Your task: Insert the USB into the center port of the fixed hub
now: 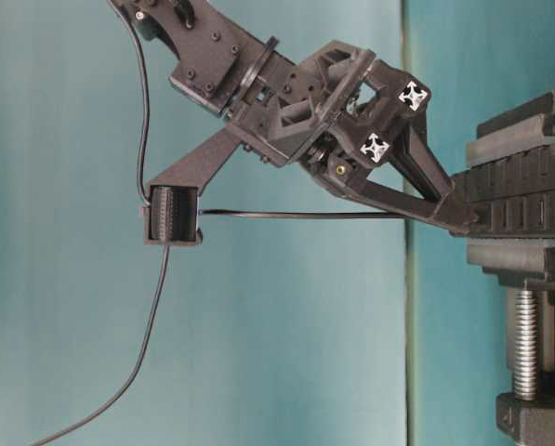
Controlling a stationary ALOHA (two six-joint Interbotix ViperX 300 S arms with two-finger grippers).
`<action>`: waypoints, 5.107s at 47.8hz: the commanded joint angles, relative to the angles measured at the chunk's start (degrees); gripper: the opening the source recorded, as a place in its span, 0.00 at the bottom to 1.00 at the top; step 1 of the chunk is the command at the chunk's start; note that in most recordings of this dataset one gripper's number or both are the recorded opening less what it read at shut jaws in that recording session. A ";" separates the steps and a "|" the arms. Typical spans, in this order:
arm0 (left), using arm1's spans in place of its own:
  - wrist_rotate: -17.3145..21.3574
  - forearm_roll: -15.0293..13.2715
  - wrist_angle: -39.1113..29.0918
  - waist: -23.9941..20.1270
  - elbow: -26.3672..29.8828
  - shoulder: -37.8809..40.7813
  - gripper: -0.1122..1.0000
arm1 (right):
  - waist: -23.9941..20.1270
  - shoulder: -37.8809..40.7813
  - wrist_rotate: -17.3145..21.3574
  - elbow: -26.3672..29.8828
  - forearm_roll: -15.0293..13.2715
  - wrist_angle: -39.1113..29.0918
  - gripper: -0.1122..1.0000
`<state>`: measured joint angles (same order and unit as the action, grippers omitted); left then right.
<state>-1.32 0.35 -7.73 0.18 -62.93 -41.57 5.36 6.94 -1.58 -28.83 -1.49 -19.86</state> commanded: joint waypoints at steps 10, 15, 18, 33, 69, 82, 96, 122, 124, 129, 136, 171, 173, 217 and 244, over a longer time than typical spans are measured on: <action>-0.09 0.09 0.35 0.00 0.79 0.00 0.10 | -0.26 0.53 -0.18 -0.35 0.09 -0.35 0.17; -0.09 0.09 0.35 0.00 0.79 0.00 0.10 | -0.18 0.53 0.00 -0.26 0.09 -0.35 0.17; -0.09 0.18 0.35 0.00 0.79 0.00 0.10 | -0.18 0.44 0.00 -0.18 0.09 -0.35 0.17; -0.18 0.18 0.35 0.00 0.70 0.00 0.10 | -0.26 0.18 0.18 0.18 0.09 -0.18 0.19; -0.44 0.18 0.35 0.35 0.62 -0.26 0.10 | 0.09 -0.79 0.26 1.49 0.09 -0.35 0.82; -1.05 0.09 0.26 0.44 0.62 -0.26 0.10 | 0.00 -1.49 0.26 1.67 0.09 -0.35 0.83; -1.05 0.09 0.35 0.44 0.53 -0.18 0.10 | 0.09 -4.66 0.35 1.32 0.18 -0.35 0.83; -1.05 0.09 0.35 0.44 0.62 -0.26 0.10 | 0.09 -9.32 0.35 -2.20 0.18 -0.35 0.83; -1.05 0.18 0.35 0.53 0.62 -0.26 0.10 | 0.09 -10.02 0.26 -2.64 0.18 -0.35 0.83; -1.05 0.09 0.35 0.53 0.62 -0.35 0.10 | 0.00 -11.69 0.35 -3.78 0.18 0.00 0.83; -1.05 0.09 0.35 0.44 0.62 -0.44 0.10 | 0.00 -13.97 0.26 -5.63 0.18 1.05 0.83; -1.05 0.09 0.35 0.53 0.70 -0.53 0.10 | -0.53 -22.15 0.35 -14.33 0.09 10.46 0.83; -1.05 0.09 0.35 0.53 0.79 -0.53 0.10 | -0.53 -22.59 0.35 -14.68 0.18 10.81 0.83; -1.05 0.09 0.35 0.53 0.70 -0.53 0.10 | -0.53 -27.25 0.44 -18.63 0.35 10.63 0.82; -1.05 0.18 0.35 0.44 0.79 -0.53 0.10 | -0.53 -27.25 0.53 -18.90 0.35 10.63 0.82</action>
<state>-2.37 0.44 -7.73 0.53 -63.02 -42.01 5.01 -19.34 -1.49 -48.16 -1.23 -9.49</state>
